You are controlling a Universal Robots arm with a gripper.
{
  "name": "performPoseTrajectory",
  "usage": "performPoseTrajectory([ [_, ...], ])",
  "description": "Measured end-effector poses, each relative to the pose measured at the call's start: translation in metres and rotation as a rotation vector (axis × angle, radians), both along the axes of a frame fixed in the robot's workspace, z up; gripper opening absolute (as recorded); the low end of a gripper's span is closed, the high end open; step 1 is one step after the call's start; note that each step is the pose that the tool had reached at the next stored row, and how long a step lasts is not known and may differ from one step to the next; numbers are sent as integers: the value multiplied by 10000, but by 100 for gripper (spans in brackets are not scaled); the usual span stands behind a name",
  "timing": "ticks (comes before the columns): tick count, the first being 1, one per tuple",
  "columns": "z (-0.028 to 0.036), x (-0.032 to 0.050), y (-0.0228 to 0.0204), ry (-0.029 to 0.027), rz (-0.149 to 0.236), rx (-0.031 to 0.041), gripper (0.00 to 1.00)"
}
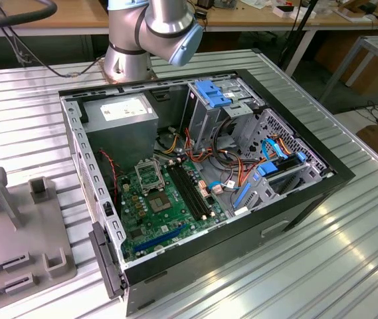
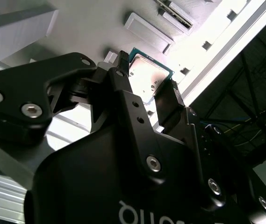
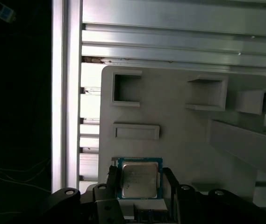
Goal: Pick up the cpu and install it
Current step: 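Pick up the cpu and move it towards the insertion slot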
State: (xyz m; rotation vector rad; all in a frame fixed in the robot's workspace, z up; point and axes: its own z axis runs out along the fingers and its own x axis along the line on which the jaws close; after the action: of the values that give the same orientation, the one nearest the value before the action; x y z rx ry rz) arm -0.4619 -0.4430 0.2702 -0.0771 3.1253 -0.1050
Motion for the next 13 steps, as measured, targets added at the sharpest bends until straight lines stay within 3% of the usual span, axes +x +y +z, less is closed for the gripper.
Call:
performPoseTrajectory([
  [13,86,0,0,0,0,0,47],
])
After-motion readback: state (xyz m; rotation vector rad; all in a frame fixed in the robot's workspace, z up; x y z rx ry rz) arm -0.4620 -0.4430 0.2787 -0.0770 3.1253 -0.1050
